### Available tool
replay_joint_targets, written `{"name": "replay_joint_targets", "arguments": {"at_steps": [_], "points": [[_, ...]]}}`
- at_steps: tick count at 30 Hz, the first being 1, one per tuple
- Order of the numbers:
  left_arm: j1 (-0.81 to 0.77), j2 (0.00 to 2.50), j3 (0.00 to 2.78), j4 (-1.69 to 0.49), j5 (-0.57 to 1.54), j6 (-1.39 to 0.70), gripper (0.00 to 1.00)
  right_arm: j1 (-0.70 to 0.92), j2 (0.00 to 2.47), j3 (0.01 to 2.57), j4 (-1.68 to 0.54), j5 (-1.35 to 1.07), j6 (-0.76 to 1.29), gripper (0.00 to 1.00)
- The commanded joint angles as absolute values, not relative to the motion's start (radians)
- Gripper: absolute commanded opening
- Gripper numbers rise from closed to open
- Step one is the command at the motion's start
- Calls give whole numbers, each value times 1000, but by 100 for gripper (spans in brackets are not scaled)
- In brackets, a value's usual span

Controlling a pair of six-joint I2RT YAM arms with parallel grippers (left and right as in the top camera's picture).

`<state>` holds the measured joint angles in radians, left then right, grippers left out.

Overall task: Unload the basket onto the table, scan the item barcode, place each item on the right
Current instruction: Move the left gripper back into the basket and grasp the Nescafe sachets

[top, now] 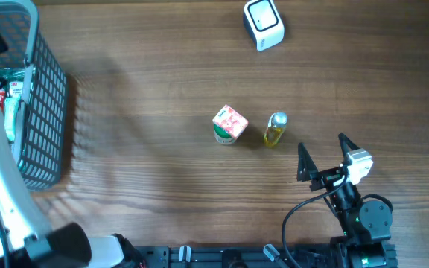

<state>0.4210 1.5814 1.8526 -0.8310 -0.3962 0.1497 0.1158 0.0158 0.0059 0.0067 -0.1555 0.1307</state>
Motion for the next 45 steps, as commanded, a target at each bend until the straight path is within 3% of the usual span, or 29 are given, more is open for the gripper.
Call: {"name": "replay_joint_targets", "arguments": {"at_steps": [1,11,20,40,42,44,45], "points": [[494,1687,1866,-873,-376,180,100,112,14,5,10,-150,132,100],[617,1943,1864,-944,-306,263,100,112,14,5,10,-150,132,99],[678,2093,1864,-996,-107,589,100,112,14,5,10,-150,133,100],[724,2301,1863,-947,-101,647,100,112,14,5,10,-150,133,100],[728,2312,1863,-943,-101,647,92,112,14,5,10,-150,132,100],[729,2317,1863,-939,-101,646,77,112,14,5,10,-150,133,99],[729,2317,1863,-939,-101,646,64,112,14,5,10,-150,133,100]]}}
